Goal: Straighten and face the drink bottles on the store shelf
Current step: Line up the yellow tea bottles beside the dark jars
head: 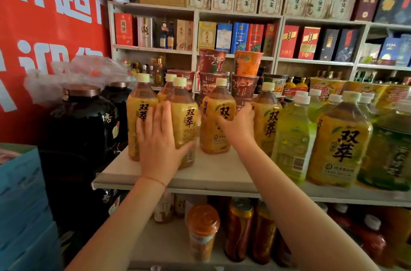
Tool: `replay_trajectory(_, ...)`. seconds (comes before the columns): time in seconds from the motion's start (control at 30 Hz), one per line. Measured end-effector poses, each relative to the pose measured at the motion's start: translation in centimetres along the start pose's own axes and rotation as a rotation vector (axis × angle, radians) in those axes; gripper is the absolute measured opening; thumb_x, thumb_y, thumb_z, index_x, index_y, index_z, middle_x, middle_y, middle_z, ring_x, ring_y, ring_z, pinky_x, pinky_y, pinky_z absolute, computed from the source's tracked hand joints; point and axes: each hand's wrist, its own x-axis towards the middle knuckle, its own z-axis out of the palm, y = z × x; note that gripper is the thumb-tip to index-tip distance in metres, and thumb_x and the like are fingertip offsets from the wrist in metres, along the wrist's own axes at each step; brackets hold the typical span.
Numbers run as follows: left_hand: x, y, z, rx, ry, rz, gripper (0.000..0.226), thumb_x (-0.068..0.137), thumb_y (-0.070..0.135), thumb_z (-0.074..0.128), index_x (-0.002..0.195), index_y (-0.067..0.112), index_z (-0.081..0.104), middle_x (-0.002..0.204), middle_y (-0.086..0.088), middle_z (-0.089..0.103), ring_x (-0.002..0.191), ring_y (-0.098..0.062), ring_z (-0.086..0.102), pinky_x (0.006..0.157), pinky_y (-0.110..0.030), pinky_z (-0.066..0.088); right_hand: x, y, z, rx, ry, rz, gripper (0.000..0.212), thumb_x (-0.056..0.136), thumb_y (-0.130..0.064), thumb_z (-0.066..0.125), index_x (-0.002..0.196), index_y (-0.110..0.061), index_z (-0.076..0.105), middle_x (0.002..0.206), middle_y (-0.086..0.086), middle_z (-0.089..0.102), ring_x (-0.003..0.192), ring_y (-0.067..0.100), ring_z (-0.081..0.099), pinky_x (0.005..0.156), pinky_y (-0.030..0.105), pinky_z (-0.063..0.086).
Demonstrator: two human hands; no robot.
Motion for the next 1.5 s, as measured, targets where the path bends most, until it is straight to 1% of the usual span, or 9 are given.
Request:
replay_trajectory(0.23,-0.6,0.7,-0.6,0.053,0.015,0.066,0.113,0.074,0.039,0.086,0.159,0.009,0.017,0.161,-0.023,0.030,0.151,-0.041,0.023,0.120,-0.060,0.023,0.2,0.2,2.3,-0.177,-0.085,0.066,0.089,0.090,-0.031,0.072,0.152,-0.002,0.015,0.155,0.019,0.024,0.142,0.036,0.030,0.113,0.045,0.034)
replay_trajectory(0.4,-0.3,5.5,-0.3,-0.083,0.210,0.270,0.061,0.085,0.009,0.068,0.143,0.006,0.050,0.150,-0.023,0.044,0.142,-0.039,0.038,0.116,-0.054,0.035,-1.1,0.3,-0.8,-0.165,-0.272,-0.125,0.043,0.094,-0.015,0.061,0.135,-0.010,0.047,0.124,0.006,0.055,0.117,0.025,0.056,0.083,0.029,0.049)
replay_trajectory(0.57,0.5,11.2,-0.1,-0.393,-0.145,0.180,0.024,0.092,0.019,0.064,0.116,0.014,0.064,0.110,0.000,0.061,0.102,-0.018,0.060,0.083,-0.029,0.050,-2.2,1.2,-8.4,-0.282,0.378,-0.657,0.026,0.092,-0.013,0.059,0.118,-0.010,0.062,0.116,0.006,0.057,0.106,0.021,0.052,0.089,0.032,0.045)
replay_trajectory(0.63,0.2,13.4,1.1,-0.493,-0.432,0.049,0.034,0.094,0.030,0.064,0.127,0.020,0.059,0.114,0.007,0.057,0.106,-0.012,0.058,0.086,-0.025,0.049,-1.7,2.0,-11.2,-0.304,0.494,-0.595,0.036,0.093,-0.015,0.056,0.128,-0.008,0.055,0.123,0.008,0.055,0.113,0.023,0.049,0.095,0.035,0.043)
replay_trajectory(0.77,-1.4,17.6,3.4,-0.683,-0.681,-0.040,0.070,0.084,0.046,0.076,0.142,0.031,0.040,0.132,0.015,0.055,0.121,-0.008,0.055,0.101,-0.034,0.051,-0.8,3.5,-13.7,-0.213,0.184,-0.295,0.052,0.103,-0.027,0.046,0.150,-0.010,0.029,0.116,-0.003,0.049,0.103,0.013,0.049,0.077,0.027,0.042)
replay_trajectory(1.03,-2.7,21.8,5.2,-0.650,-0.294,-0.261,0.111,0.067,0.063,0.072,0.151,0.033,0.007,0.128,-0.002,0.061,0.092,-0.018,0.069,0.067,-0.041,0.062,-1.6,2.8,-14.0,0.014,0.005,-0.412,0.040,0.103,-0.023,0.051,0.143,-0.017,0.043,0.090,-0.014,0.062,0.051,-0.002,0.051,0.045,0.012,0.041)
replay_trajectory(1.13,-2.0,20.8,4.8,-0.749,-0.198,-0.373,0.099,0.066,0.060,0.079,0.142,0.031,0.024,0.120,0.007,0.060,0.090,-0.015,0.068,0.069,-0.043,0.062,-2.7,2.4,-14.6,-0.067,-0.018,-0.513,0.041,0.103,-0.026,0.051,0.142,-0.017,0.046,0.123,-0.007,0.062,0.078,-0.005,0.059,0.067,0.011,0.046)
replay_trajectory(1.3,-1.6,19.9,4.7,-0.805,-0.228,-0.362,0.090,0.069,0.043,0.086,0.137,0.035,0.029,0.117,0.010,0.060,0.096,-0.011,0.068,0.078,-0.040,0.062,-1.1,6.2,-18.4,-0.356,0.625,-0.442,0.064,0.092,-0.034,0.063,0.144,-0.008,0.036,0.142,0.018,0.045,0.134,0.033,0.041,0.110,0.044,0.035)
replay_trajectory(1.5,-1.6,21.2,4.5,-0.707,-0.247,-0.283,0.102,0.070,0.046,0.086,0.149,0.027,0.025,0.125,0.009,0.055,0.108,-0.019,0.063,0.087,-0.044,0.059,0.5,9.6,-21.6,-0.353,0.295,-0.212,0.106,0.071,-0.063,0.078,0.151,-0.021,0.023,0.138,0.010,0.048,0.127,0.029,0.047,0.092,0.042,0.048)
